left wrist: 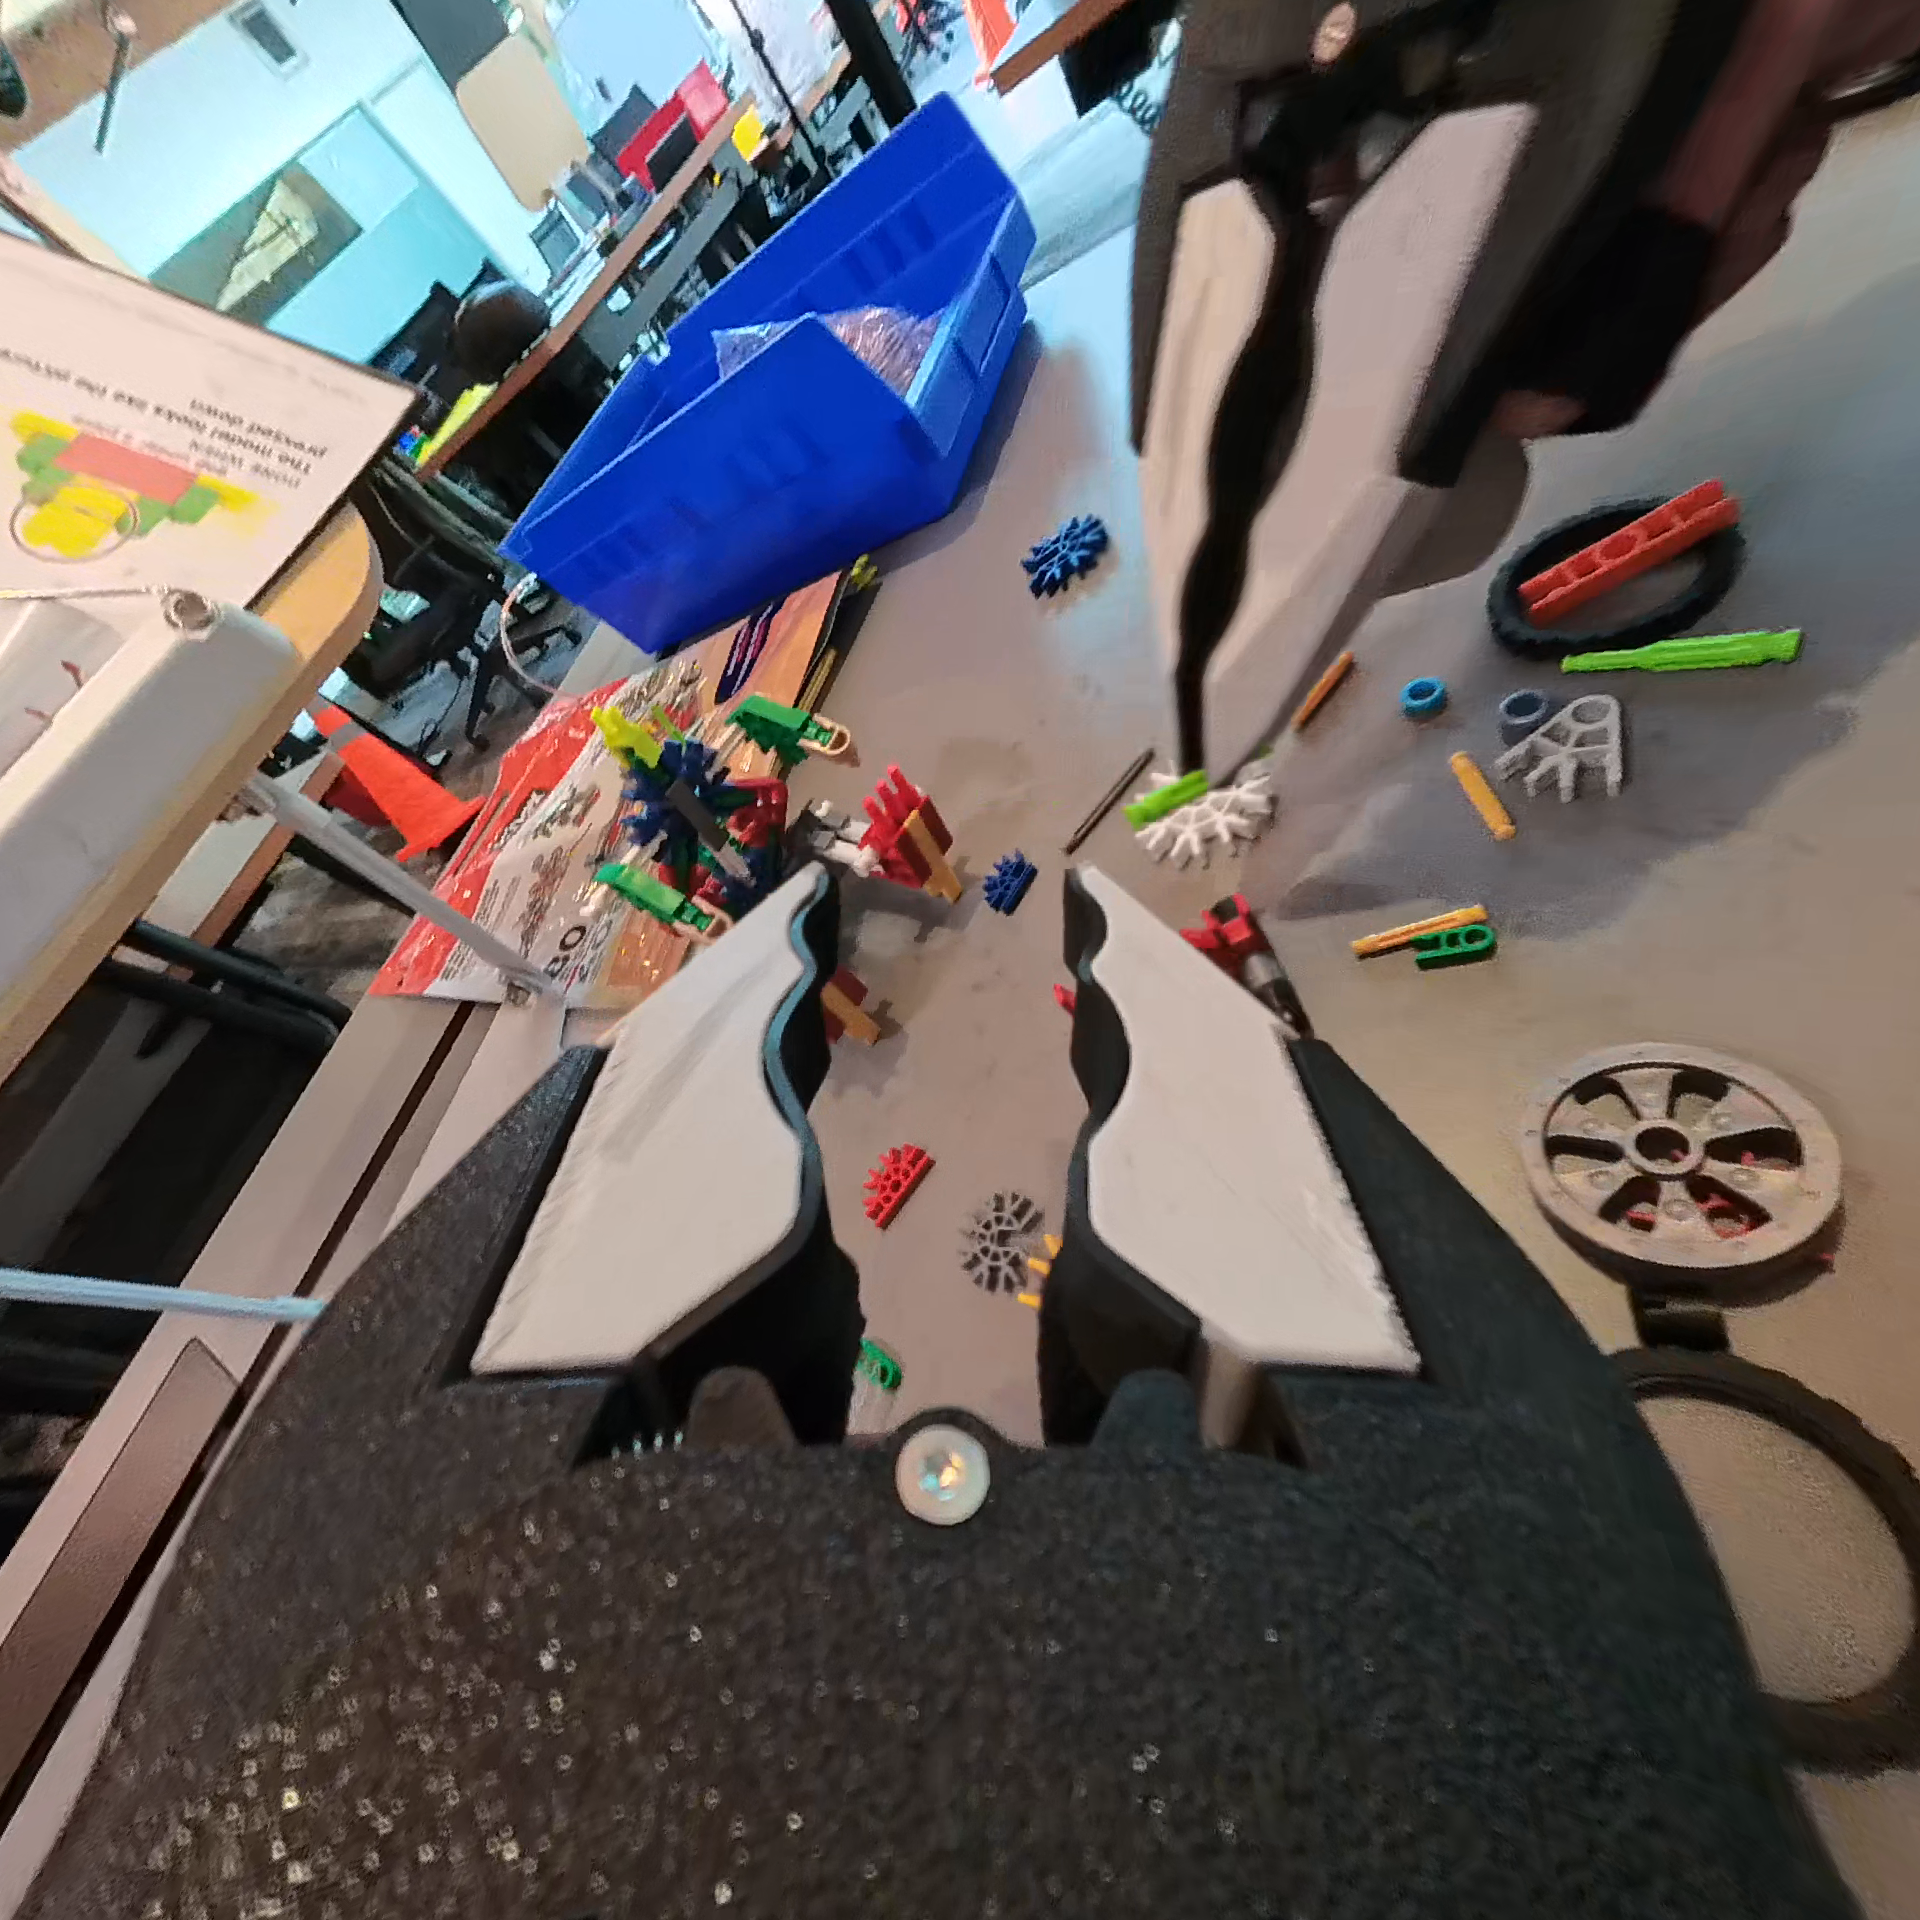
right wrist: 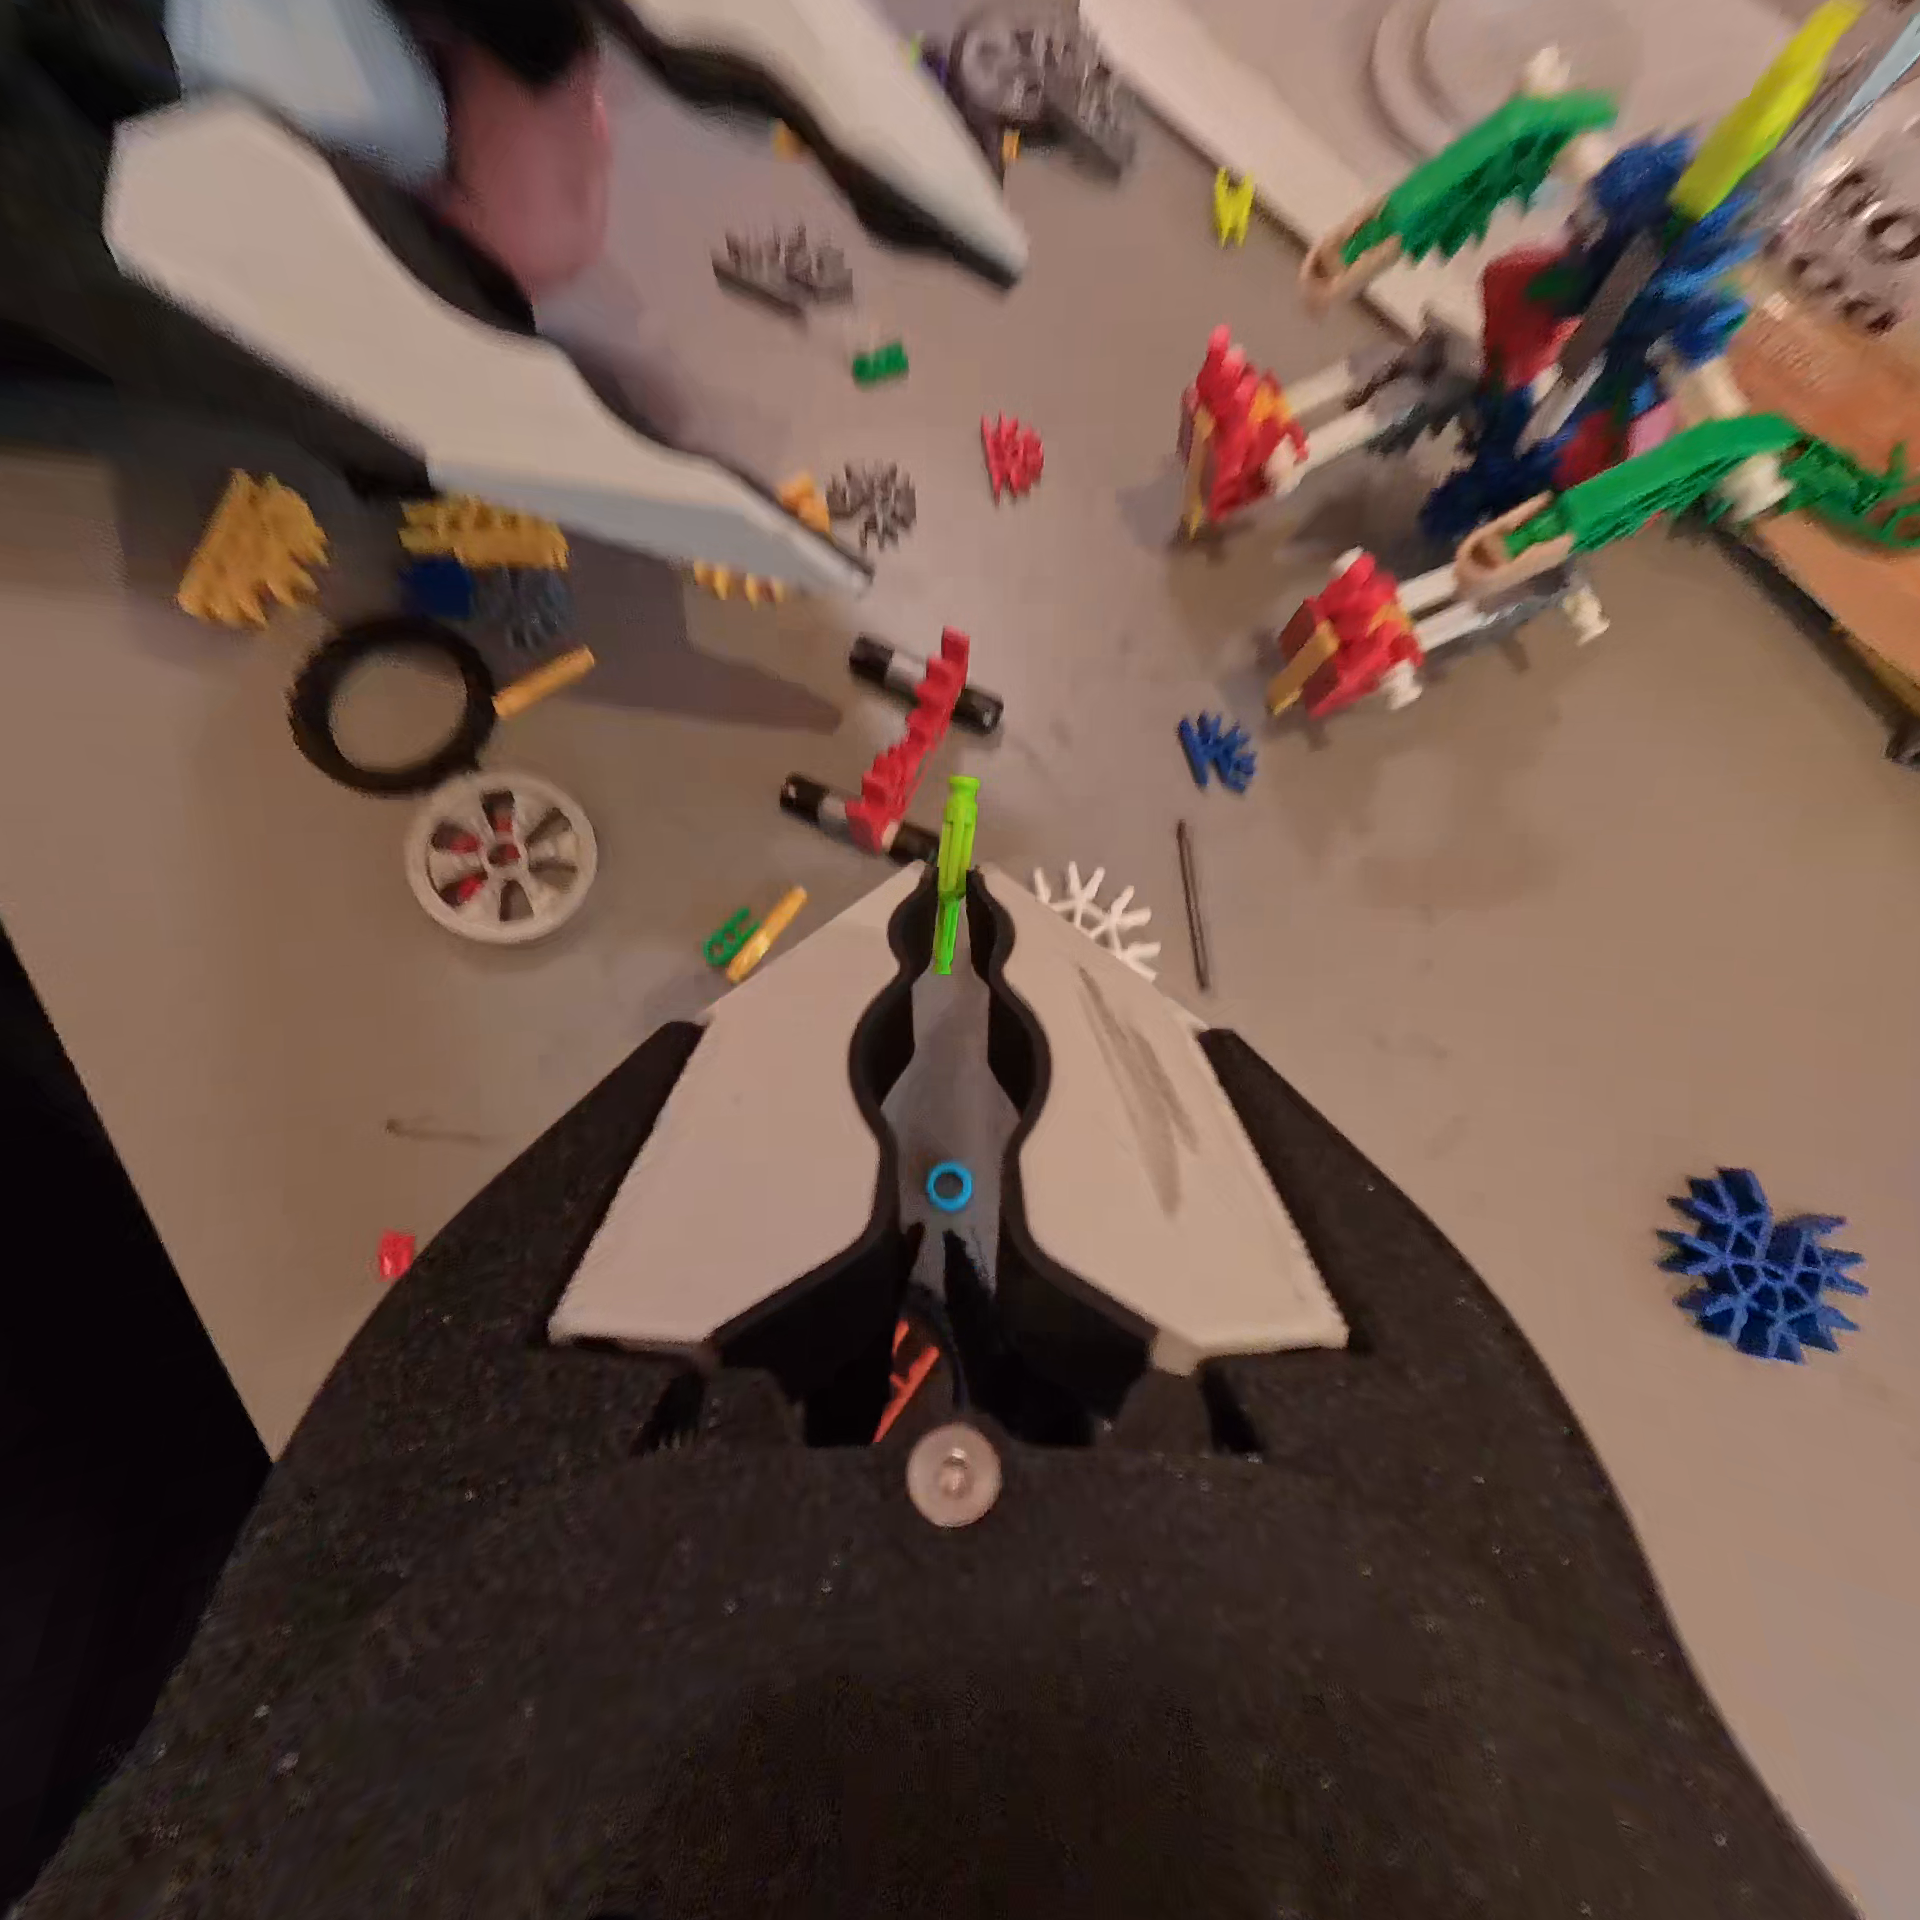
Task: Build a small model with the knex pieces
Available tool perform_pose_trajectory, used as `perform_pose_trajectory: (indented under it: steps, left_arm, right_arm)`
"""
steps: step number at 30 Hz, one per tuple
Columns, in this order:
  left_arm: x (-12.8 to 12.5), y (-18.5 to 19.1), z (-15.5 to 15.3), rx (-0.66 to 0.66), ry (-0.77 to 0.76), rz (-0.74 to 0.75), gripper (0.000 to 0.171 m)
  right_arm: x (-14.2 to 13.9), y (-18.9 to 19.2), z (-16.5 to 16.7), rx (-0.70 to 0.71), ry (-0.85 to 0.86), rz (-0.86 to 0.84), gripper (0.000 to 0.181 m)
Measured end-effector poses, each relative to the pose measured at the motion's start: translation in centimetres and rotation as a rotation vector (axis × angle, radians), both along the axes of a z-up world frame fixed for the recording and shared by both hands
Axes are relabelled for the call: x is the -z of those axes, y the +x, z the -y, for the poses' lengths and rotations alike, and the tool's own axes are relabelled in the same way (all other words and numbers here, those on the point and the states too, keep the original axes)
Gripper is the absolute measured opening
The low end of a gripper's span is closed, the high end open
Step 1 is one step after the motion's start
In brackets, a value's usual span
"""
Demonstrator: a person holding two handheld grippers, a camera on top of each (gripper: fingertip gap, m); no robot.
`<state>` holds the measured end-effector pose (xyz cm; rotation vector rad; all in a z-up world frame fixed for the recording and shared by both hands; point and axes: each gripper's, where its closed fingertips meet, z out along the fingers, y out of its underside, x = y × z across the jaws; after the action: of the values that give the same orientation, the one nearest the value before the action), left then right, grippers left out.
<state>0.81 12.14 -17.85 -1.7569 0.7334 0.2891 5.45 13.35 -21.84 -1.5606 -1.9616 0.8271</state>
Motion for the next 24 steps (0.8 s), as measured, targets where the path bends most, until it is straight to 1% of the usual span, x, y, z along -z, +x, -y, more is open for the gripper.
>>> perform_pose_trajectory:
  steps: [3,7,9,12,15,17,19,24]
  left_arm:
    - [0.5,-0.5,-0.2,-0.021,-0.020,0.005,0.040]
    - [1.1,-1.1,-0.4,-0.049,-0.038,0.003,0.039]
    - [1.2,-1.4,-0.5,-0.059,-0.042,0.006,0.039]
    - [1.4,-1.7,-0.6,-0.069,-0.048,0.009,0.038]
    - [1.7,-1.8,-0.8,-0.079,-0.056,0.007,0.037]
    - [1.8,-1.9,-0.8,-0.081,-0.059,0.002,0.037]
    - [1.9,-1.9,-0.8,-0.081,-0.060,0.002,0.037]
    - [2.0,-2.0,-0.8,-0.084,-0.064,-0.005,0.037]
  right_arm:
    - [1.9,0.8,0.1,-0.025,0.063,0.086,0.005]
    - [3.3,1.0,0.9,-0.065,0.069,0.133,0.006]
    - [3.1,0.9,1.0,-0.074,0.070,0.126,0.009]
    - [1.8,0.3,0.5,-0.061,0.053,0.075,0.010]
    - [0.3,-0.8,-1.1,-0.013,0.059,0.021,0.012]
    - [0.0,-1.8,-2.6,0.026,0.075,-0.002,0.016]
    - [0.2,-2.6,-3.7,0.047,0.090,-0.001,0.017]
    - [1.6,-3.9,-4.6,0.035,0.122,0.032,0.019]
